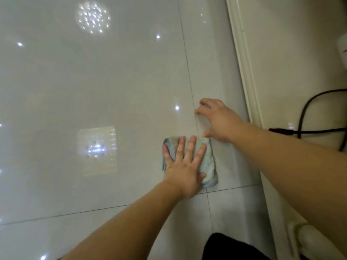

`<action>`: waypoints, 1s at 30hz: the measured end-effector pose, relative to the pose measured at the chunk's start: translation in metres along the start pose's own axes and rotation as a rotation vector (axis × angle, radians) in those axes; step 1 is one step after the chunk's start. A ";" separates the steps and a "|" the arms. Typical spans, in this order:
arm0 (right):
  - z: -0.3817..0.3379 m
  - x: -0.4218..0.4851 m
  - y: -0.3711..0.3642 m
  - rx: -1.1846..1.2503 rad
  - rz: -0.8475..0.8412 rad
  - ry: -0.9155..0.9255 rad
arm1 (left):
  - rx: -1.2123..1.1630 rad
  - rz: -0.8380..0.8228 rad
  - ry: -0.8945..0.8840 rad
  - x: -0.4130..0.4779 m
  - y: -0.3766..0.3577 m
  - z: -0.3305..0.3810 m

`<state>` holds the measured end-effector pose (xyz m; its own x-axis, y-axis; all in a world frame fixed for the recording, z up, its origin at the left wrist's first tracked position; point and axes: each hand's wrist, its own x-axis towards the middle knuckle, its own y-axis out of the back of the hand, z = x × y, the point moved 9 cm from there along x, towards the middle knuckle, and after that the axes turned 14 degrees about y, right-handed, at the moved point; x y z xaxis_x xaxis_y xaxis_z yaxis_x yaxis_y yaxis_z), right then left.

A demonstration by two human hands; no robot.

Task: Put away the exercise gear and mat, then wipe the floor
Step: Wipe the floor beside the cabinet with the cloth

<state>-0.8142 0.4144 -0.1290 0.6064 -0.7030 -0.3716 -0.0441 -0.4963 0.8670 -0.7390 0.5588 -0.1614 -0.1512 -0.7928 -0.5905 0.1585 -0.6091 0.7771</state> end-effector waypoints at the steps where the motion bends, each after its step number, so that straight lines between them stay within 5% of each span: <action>1: 0.000 0.000 0.000 -0.008 0.001 0.002 | 0.003 0.003 -0.003 0.000 0.001 0.000; 18: -0.002 -0.009 -0.003 -0.044 0.015 -0.005 | -0.014 0.212 0.037 -0.005 0.002 0.003; 30: -0.026 -0.083 -0.034 0.060 0.261 -0.091 | 0.010 0.252 0.000 -0.087 -0.065 0.029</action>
<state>-0.8423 0.5033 -0.1183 0.4950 -0.8523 -0.1688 -0.2384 -0.3200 0.9169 -0.7647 0.6682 -0.1545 -0.1078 -0.9194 -0.3783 0.1819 -0.3923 0.9017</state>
